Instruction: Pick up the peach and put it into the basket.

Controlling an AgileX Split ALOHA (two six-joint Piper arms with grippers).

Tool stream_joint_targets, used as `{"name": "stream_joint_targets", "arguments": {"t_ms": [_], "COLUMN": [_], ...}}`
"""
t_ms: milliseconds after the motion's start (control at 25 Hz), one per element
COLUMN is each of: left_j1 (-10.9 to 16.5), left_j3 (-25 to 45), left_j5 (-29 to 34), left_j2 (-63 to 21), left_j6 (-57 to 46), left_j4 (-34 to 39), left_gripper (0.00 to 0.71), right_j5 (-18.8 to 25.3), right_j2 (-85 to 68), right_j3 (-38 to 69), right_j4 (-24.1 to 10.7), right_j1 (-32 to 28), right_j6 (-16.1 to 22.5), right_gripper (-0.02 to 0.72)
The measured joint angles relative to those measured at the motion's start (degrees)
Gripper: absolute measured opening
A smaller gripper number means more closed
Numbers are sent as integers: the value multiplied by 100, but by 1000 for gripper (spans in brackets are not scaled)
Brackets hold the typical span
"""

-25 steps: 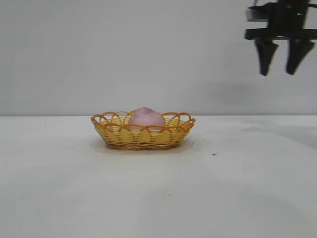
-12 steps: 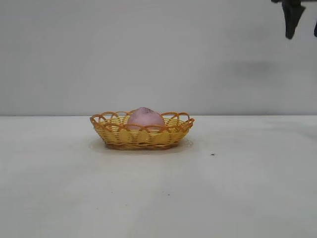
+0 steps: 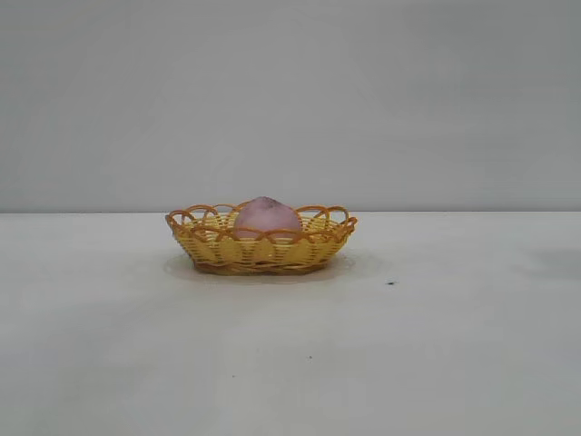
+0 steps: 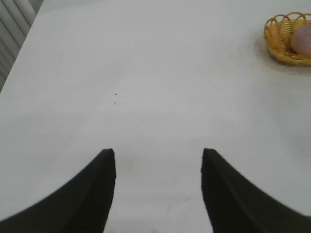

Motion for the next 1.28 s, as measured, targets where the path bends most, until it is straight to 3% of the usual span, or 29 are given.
{"name": "stream_joint_targets", "arguments": {"t_ms": [360,560,760,840,960,1120,1280], "left_j1": [0,0,0,0,0,0,0], "left_j3": [0,0,0,0,0,0,0], "left_j5": [0,0,0,0,0,0,0], "left_j2": [0,0,0,0,0,0,0], "left_j6": [0,0,0,0,0,0,0], "left_j4": [0,0,0,0,0,10,10], "left_gripper": [348,348,348,348,348,348,348], "right_j5": [38,-201,-507,-428,-218,-455,-639], "right_j2": [-3456,-5786,-7999,-8402,-8445,-8445,-8445], "right_j3": [3096,4600,5787,6131,6662,6862,6972], "right_j4": [2,2,-427,-725,-886,-645,-368], "right_j1": [0,0,0,0,0,0,0], "right_j6": [111,199,291,386,658,833,756], "right_gripper": [424,424,424,424,424,424,424]}}
